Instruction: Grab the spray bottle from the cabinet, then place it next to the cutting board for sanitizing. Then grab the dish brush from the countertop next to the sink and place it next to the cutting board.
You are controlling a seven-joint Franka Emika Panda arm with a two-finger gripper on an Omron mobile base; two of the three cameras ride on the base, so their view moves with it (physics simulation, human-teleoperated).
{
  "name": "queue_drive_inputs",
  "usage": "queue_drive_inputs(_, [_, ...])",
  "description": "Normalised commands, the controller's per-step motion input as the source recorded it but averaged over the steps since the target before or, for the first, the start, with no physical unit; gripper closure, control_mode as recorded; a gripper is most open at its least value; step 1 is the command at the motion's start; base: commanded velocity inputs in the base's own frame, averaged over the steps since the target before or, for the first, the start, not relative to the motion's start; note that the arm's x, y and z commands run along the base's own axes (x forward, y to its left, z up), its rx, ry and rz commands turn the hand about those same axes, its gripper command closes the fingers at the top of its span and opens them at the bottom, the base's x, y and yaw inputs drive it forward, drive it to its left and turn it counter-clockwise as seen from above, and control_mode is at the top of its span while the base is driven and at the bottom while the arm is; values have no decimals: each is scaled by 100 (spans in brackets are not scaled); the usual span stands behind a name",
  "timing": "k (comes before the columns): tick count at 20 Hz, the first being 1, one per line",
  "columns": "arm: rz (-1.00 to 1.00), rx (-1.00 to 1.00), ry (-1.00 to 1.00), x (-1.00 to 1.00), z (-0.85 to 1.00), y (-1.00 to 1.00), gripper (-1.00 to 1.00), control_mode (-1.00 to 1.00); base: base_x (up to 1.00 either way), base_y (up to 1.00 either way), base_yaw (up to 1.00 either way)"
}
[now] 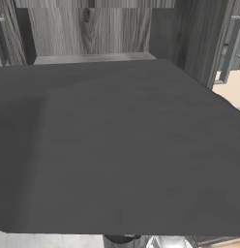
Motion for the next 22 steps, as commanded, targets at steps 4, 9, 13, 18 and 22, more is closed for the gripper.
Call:
queue_drive_inputs(4, [0, 0, -9, -58, 0, 0, -100, -100, 0, 0, 0])
queue_drive_inputs(9, [0, 0, -11, -57, 0, 0, -100, -100, 0, 0, 0])
queue_drive_inputs(13, [0, 0, -12, -54, 9, 0, -100, -100, 0, 0, 0])
queue_drive_inputs(18, [0, 0, -12, -85, 59, -4, -100, -100, 0, 0, 0])
queue_drive_inputs(22, [-7, -1, 9, -54, 100, -1, -100, -100, 0, 0, 0])
